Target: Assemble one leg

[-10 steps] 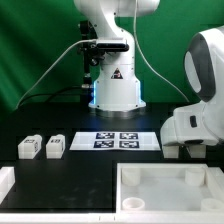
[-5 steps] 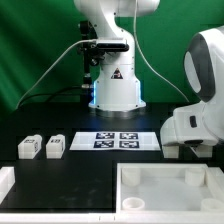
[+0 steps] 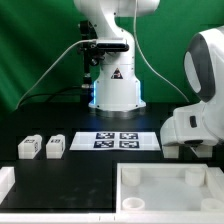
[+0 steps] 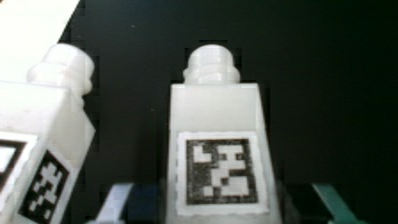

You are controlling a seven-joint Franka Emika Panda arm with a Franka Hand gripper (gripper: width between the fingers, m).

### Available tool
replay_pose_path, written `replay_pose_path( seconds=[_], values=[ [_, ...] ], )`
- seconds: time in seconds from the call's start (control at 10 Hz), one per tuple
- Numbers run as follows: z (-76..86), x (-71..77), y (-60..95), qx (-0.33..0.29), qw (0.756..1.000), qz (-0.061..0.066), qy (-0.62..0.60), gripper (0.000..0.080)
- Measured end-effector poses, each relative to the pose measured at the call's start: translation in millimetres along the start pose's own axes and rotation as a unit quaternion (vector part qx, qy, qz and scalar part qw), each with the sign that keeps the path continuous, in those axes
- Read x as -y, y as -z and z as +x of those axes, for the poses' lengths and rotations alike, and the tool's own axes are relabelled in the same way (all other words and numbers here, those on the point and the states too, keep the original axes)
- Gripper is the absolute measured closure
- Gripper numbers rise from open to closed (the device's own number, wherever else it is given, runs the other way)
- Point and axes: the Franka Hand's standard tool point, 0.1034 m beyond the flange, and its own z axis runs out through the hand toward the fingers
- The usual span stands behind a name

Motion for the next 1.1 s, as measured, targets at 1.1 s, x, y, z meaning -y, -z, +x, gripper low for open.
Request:
replay_pose_path(
  seconds=[1.1],
  values=[
    [-40.3,-47.1,158.5,-0.292,0.955,0.012,0.052,0.0508]
  ],
)
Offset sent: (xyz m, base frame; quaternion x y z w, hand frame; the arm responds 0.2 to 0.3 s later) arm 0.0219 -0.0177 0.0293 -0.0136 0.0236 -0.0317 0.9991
